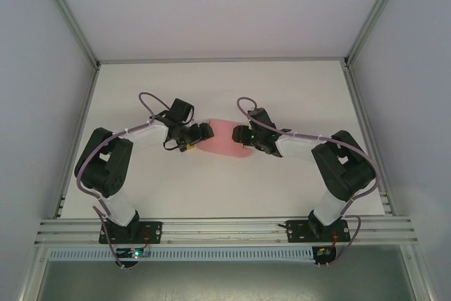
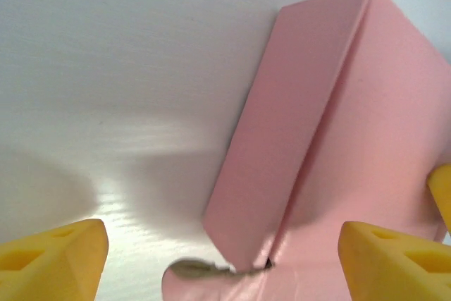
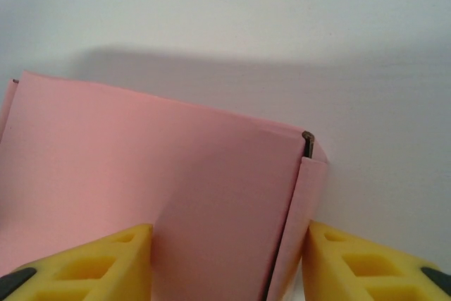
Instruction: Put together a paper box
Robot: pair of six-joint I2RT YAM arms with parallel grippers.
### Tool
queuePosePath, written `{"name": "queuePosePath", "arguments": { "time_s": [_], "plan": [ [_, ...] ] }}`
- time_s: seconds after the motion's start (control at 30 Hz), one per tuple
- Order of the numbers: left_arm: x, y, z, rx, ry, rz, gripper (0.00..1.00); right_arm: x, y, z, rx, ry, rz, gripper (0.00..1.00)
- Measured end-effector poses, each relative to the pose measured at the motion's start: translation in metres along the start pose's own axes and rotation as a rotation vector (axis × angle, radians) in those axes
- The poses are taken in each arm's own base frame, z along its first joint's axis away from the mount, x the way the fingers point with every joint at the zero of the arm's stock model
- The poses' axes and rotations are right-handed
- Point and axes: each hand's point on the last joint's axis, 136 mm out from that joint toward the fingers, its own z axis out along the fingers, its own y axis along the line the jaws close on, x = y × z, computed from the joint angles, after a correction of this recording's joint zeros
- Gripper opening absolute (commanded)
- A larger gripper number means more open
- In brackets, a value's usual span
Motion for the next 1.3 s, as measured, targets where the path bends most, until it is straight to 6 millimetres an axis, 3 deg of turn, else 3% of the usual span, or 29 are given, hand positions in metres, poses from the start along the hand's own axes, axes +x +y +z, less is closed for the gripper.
{"name": "queuePosePath", "arguments": {
  "time_s": [0.13,0.27,0.4,0.67,0.73,0.83,0.93,1.1,1.2,1.3],
  "plan": [
    [-0.007,-0.006,-0.017,-0.015,-0.047,0.063,0.88,-0.003,0.000,0.002,-0.019,-0.004,-0.027,0.49],
    [-0.017,-0.018,-0.021,0.007,-0.063,0.120,0.81,-0.006,0.002,0.005,-0.049,-0.001,-0.069,0.49],
    [-0.022,-0.028,-0.011,0.060,-0.030,0.151,0.75,-0.009,0.003,0.007,-0.082,0.012,-0.097,0.49],
    [-0.009,-0.016,0.020,0.084,0.076,0.131,0.52,-0.013,0.005,0.008,-0.139,0.042,-0.135,0.49],
    [-0.012,-0.020,0.020,0.106,0.070,0.136,0.47,-0.013,0.004,0.008,-0.148,0.049,-0.144,0.52],
    [-0.016,-0.021,0.020,0.143,0.060,0.123,0.32,-0.012,0.004,0.007,-0.163,0.062,-0.151,0.56],
    [-0.017,-0.021,0.020,0.181,0.057,0.124,0.26,-0.012,0.001,0.006,-0.171,0.074,-0.143,0.65],
    [-0.017,-0.019,0.021,0.252,0.043,0.115,0.21,-0.012,-0.005,-0.004,-0.182,0.101,-0.098,0.77],
    [-0.016,-0.016,0.018,0.309,0.027,0.104,0.09,-0.017,-0.003,-0.017,-0.217,0.102,-0.061,0.80],
    [-0.016,-0.014,0.014,0.347,0.007,0.111,0.09,-0.020,0.004,-0.025,-0.263,0.108,-0.040,0.83]
  ]
}}
